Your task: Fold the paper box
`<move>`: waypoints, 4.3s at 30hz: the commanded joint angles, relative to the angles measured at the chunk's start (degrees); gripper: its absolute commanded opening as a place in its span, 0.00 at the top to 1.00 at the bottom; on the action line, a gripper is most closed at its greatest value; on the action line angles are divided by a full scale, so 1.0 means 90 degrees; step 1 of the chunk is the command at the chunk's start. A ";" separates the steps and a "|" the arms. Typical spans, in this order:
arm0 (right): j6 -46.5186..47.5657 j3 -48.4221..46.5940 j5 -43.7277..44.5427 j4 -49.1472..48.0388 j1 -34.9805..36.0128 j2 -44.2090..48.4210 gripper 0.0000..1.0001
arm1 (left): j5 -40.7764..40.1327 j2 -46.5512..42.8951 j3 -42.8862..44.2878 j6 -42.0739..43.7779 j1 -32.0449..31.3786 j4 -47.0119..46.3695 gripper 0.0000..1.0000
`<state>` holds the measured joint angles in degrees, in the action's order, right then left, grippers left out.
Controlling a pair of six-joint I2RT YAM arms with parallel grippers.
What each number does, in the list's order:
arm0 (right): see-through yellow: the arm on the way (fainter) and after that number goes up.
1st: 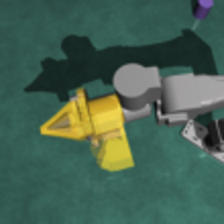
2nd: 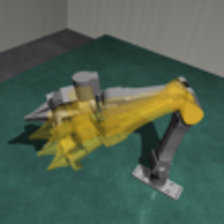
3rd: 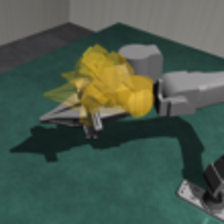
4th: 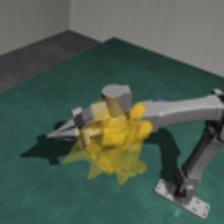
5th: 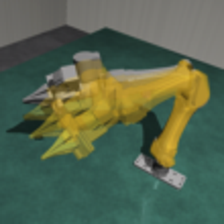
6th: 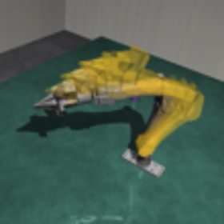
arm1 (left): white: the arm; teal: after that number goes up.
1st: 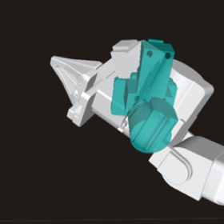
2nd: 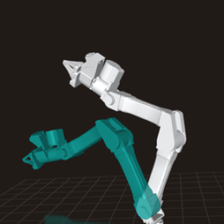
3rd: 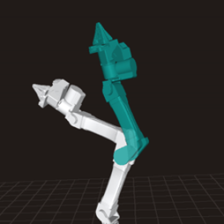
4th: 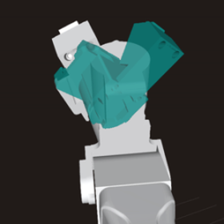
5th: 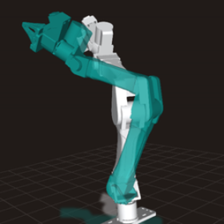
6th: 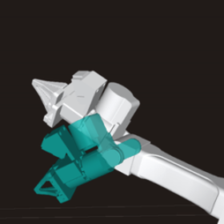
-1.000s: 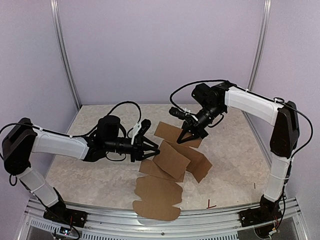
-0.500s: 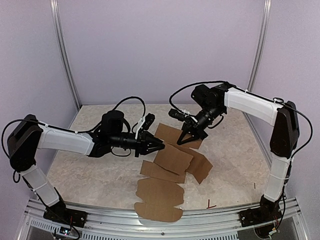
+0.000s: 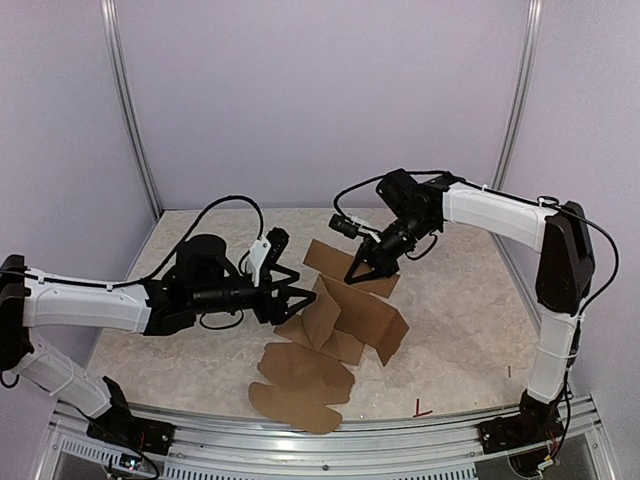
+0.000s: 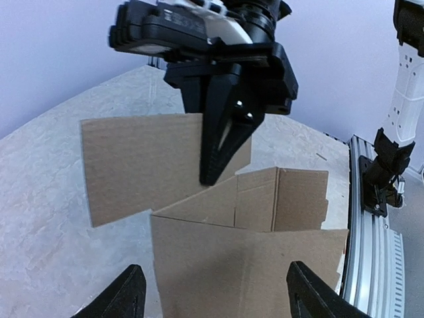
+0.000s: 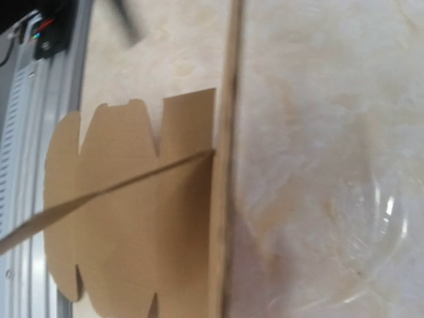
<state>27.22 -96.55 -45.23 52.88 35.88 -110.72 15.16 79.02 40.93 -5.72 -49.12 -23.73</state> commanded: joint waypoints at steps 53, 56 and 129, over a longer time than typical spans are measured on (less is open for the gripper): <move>-0.0866 0.0615 0.2153 -0.0763 -0.0422 -0.0380 0.46 | -0.1183 0.1871 0.2703 -0.0293 -0.0708 0.3662 0.23; -0.0876 0.0603 0.2101 -0.0749 -0.0422 -0.0397 0.46 | -0.1831 0.2256 0.3244 -0.0236 -0.0887 0.4177 0.25; 0.0500 -0.0067 0.0013 0.0452 -0.0461 -0.0560 0.98 | -0.2660 -0.0813 0.1897 0.1069 -0.1401 0.3459 0.22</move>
<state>27.42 -94.54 -47.48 54.96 31.48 -115.15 -23.81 81.89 59.92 6.26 -64.23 1.48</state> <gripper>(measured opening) 0.027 0.755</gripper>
